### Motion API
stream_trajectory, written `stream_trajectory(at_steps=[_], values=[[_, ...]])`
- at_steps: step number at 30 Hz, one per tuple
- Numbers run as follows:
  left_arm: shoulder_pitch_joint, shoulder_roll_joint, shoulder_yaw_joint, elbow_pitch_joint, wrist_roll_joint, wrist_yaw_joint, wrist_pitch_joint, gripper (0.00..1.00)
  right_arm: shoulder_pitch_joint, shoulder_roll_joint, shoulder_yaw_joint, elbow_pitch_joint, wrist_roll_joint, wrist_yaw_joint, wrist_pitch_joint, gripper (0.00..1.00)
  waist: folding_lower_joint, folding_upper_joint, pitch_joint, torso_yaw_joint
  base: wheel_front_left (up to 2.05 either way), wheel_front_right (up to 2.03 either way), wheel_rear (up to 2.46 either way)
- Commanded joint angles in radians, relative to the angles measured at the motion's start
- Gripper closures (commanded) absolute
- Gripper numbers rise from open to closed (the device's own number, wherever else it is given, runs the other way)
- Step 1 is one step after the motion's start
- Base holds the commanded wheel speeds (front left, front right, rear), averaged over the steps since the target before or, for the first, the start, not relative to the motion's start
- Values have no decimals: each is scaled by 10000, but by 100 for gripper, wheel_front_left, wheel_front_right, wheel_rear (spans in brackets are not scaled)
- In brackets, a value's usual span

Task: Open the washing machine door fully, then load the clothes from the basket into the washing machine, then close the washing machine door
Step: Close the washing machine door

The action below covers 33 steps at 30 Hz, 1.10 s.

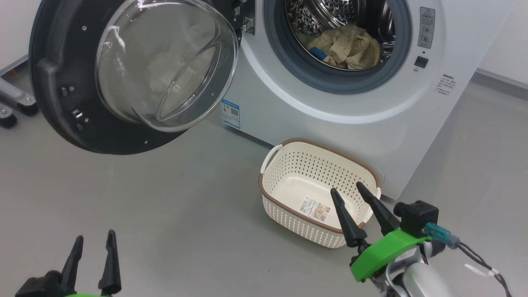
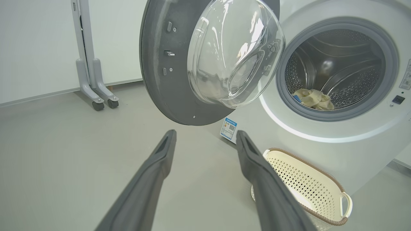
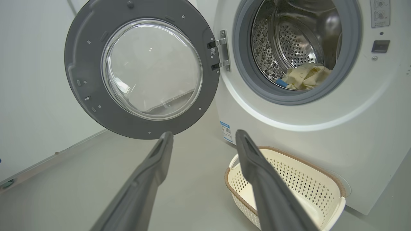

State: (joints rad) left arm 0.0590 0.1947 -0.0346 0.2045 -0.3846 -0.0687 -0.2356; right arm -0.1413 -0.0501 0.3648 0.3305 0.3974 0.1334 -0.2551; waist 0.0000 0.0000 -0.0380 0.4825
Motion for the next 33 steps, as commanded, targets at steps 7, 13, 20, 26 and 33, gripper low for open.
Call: stream_trajectory(at_steps=[7,13,20,26,33], values=[[-397,307,274,-328,-45,62,7,0,-336,-1,144,-325,-25,-27,-67,0,0,0,13,21,0,0,0],[-397,337,265,-351,-83,125,-8,0,-378,-1,212,-295,-28,-27,-67,0,0,0,30,23,0,0,0],[-381,330,230,-330,-127,135,-36,0,-400,-1,213,-287,-76,-27,-67,0,0,0,95,29,0,0,0],[-449,296,160,-283,-169,128,-62,0,-373,-1,181,-301,-187,-27,-67,0,0,0,236,66,0,0,0],[-640,330,218,-271,-210,129,-127,100,-396,-1,136,-327,-374,-27,-67,0,0,0,466,123,0,0,0]])
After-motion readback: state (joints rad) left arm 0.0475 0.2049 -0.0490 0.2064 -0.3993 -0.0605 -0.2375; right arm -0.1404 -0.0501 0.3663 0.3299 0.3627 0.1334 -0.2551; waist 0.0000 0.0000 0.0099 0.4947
